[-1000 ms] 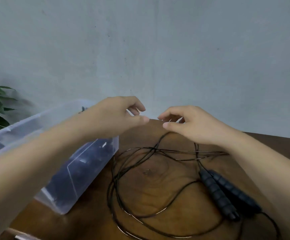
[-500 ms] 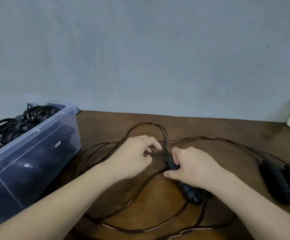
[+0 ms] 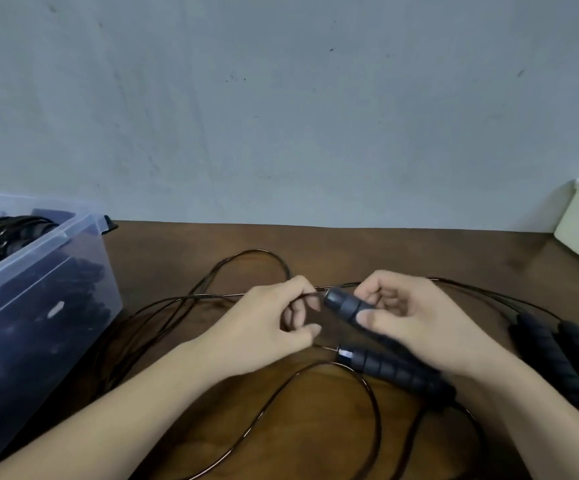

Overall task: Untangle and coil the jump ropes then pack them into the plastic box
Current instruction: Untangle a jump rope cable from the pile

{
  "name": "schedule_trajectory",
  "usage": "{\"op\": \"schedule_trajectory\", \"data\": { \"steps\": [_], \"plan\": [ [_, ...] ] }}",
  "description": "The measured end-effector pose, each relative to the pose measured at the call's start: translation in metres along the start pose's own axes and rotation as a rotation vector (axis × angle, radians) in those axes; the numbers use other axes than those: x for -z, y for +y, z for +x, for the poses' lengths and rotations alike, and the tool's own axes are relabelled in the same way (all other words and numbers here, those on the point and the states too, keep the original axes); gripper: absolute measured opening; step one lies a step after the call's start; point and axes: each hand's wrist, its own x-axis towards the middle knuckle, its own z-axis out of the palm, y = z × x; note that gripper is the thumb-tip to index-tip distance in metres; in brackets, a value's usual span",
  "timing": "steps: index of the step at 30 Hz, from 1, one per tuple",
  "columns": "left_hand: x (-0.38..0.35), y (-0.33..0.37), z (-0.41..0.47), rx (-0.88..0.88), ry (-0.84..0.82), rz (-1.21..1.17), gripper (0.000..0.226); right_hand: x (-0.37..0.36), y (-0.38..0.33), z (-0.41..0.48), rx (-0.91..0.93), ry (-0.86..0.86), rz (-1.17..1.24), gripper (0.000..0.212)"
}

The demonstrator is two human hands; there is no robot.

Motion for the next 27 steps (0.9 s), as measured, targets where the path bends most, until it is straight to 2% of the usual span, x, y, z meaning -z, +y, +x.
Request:
{"op": "schedule_trajectory", "data": {
  "steps": [2,6,8,11,14,16,17,20,23,27],
  "plan": [
    [0.008,-0.012,-0.002,0.045,0.039,0.020,0.011,0.007,0.003,0.001,-0.025,0.088,0.145,0.009],
    [0.021,-0.038,-0.012,0.117,0.151,0.010,0.029,0.020,0.008,0.006,-0.094,0.285,0.437,0.015],
    [0.022,-0.047,-0.015,0.122,0.192,-0.006,0.031,0.017,0.009,0.007,-0.120,0.318,0.612,0.018],
    [0.012,-0.046,-0.018,0.086,0.228,0.024,0.031,-0.008,0.006,0.005,-0.131,0.148,0.926,0.013],
    [0.001,-0.033,-0.019,0.028,0.255,0.095,0.031,-0.041,-0.002,-0.003,-0.147,-0.104,1.118,0.021],
    [-0.004,-0.024,-0.020,-0.052,0.265,0.237,0.036,-0.056,-0.005,-0.008,-0.150,-0.193,1.081,0.025],
    [-0.006,-0.020,-0.021,-0.099,0.262,0.322,0.038,-0.062,-0.005,-0.009,-0.149,-0.181,0.982,0.024],
    [-0.015,-0.009,-0.024,-0.216,0.230,0.443,0.031,-0.077,-0.005,-0.009,-0.122,-0.015,0.699,0.026],
    [-0.018,-0.003,-0.026,-0.271,0.211,0.540,0.027,-0.082,-0.003,-0.011,-0.098,0.141,0.635,0.029],
    [-0.015,-0.002,-0.029,-0.257,0.128,0.555,0.028,-0.081,-0.005,-0.011,-0.137,0.209,0.594,0.023]
  ]
}}
